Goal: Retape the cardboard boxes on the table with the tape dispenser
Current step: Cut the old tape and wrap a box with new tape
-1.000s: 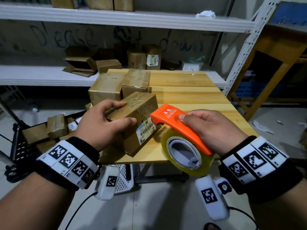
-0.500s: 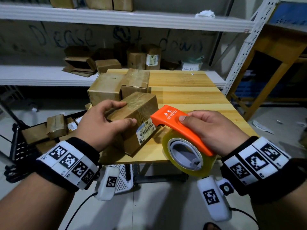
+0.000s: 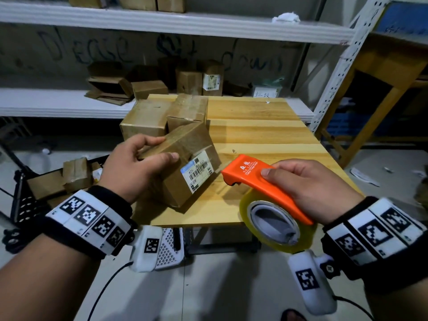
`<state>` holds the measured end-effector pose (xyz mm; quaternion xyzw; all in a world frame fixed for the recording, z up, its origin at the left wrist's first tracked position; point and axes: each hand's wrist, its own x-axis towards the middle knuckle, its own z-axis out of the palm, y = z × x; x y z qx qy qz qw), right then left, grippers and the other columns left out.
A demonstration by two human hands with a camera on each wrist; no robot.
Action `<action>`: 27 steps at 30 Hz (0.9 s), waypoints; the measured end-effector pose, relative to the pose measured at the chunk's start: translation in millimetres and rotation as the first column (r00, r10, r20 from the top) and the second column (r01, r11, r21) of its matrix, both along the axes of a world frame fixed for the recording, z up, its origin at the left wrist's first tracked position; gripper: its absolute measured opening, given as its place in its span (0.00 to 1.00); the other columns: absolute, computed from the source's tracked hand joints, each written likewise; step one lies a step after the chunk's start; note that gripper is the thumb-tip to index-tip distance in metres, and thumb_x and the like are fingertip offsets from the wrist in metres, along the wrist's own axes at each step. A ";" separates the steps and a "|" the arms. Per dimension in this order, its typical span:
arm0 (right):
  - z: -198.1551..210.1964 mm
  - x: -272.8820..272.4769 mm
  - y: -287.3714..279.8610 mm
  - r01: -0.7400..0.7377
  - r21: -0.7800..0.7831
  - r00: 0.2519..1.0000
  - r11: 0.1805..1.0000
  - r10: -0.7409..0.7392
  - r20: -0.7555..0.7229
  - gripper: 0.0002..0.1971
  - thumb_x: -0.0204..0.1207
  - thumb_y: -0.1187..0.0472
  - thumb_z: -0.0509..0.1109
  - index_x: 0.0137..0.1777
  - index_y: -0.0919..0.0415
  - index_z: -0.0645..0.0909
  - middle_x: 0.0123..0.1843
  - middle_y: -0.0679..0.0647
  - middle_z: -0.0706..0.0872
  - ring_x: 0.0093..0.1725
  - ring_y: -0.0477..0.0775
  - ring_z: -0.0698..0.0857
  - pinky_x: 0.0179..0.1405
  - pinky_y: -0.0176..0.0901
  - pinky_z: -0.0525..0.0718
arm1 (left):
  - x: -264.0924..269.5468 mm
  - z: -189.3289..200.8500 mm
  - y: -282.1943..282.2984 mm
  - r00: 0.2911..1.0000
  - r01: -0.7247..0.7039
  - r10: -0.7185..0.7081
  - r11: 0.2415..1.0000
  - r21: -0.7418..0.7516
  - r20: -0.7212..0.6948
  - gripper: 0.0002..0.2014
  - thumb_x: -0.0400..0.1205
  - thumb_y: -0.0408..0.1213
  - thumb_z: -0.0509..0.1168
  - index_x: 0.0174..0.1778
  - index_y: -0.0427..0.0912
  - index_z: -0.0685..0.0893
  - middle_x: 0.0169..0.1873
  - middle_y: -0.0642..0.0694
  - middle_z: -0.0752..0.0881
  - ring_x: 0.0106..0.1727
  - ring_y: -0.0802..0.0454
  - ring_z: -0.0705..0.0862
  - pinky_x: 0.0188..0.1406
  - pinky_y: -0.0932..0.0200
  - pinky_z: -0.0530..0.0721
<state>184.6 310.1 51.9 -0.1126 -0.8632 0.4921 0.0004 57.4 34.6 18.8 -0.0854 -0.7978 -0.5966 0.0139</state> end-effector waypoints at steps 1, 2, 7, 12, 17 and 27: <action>0.0 -0.3 0.0 0.000 -0.005 1.000 1.000 0.000 -0.006 0.16 0.81 0.42 0.72 0.45 0.51 0.93 0.38 0.56 0.94 0.38 0.59 0.93 0.49 0.56 0.89 | 0.3 0.7 0.2 1.000 -0.007 0.007 1.000 0.005 0.009 0.29 0.58 0.63 0.79 0.56 0.62 0.91 0.55 0.51 0.92 0.56 0.45 0.92 0.57 0.32 0.91; -0.1 -0.8 -0.5 0.000 -0.011 1.000 1.000 0.000 -0.012 0.16 0.80 0.41 0.72 0.45 0.51 0.93 0.37 0.56 0.94 0.37 0.59 0.93 0.48 0.56 0.88 | 0.6 1.6 0.5 1.000 -0.012 0.012 1.000 0.013 0.021 0.29 0.59 0.62 0.80 0.57 0.62 0.91 0.55 0.51 0.92 0.56 0.46 0.92 0.56 0.33 0.91; -0.5 -2.5 -5.0 -0.002 -0.037 1.000 0.999 0.002 -0.013 0.16 0.80 0.40 0.72 0.43 0.50 0.92 0.36 0.54 0.94 0.33 0.52 0.91 0.44 0.52 0.86 | -1.5 2.0 -2.7 0.994 -0.024 0.014 0.996 0.090 0.111 0.21 0.69 0.50 0.84 0.58 0.58 0.91 0.57 0.47 0.92 0.54 0.46 0.92 0.48 0.38 0.94; 1.5 -4.0 -10.2 -0.012 -0.053 1.000 0.999 0.010 -0.020 0.16 0.82 0.42 0.71 0.47 0.52 0.92 0.38 0.56 0.95 0.37 0.56 0.93 0.51 0.59 0.90 | -0.4 2.5 0.4 0.969 -0.068 0.021 0.981 0.181 0.248 0.10 0.76 0.44 0.79 0.52 0.50 0.92 0.47 0.46 0.93 0.46 0.44 0.90 0.46 0.38 0.92; -1.1 -5.2 -16.9 -0.017 -0.013 1.000 1.000 0.016 -0.021 0.15 0.82 0.40 0.70 0.48 0.49 0.92 0.39 0.52 0.95 0.38 0.55 0.94 0.54 0.61 0.92 | 2.7 1.5 4.8 0.923 -0.090 -0.016 0.963 0.255 0.384 0.07 0.77 0.46 0.76 0.47 0.51 0.90 0.43 0.40 0.92 0.45 0.38 0.89 0.39 0.43 0.90; -5.0 -7.5 -20.3 -0.003 0.041 1.000 0.999 0.003 0.005 0.16 0.81 0.37 0.70 0.49 0.46 0.92 0.38 0.50 0.95 0.38 0.53 0.94 0.55 0.64 0.92 | 12.0 9.4 10.7 0.929 -0.093 -0.036 0.940 0.327 0.368 0.14 0.84 0.41 0.72 0.63 0.39 0.86 0.46 0.36 0.89 0.30 0.51 0.91 0.18 0.62 0.83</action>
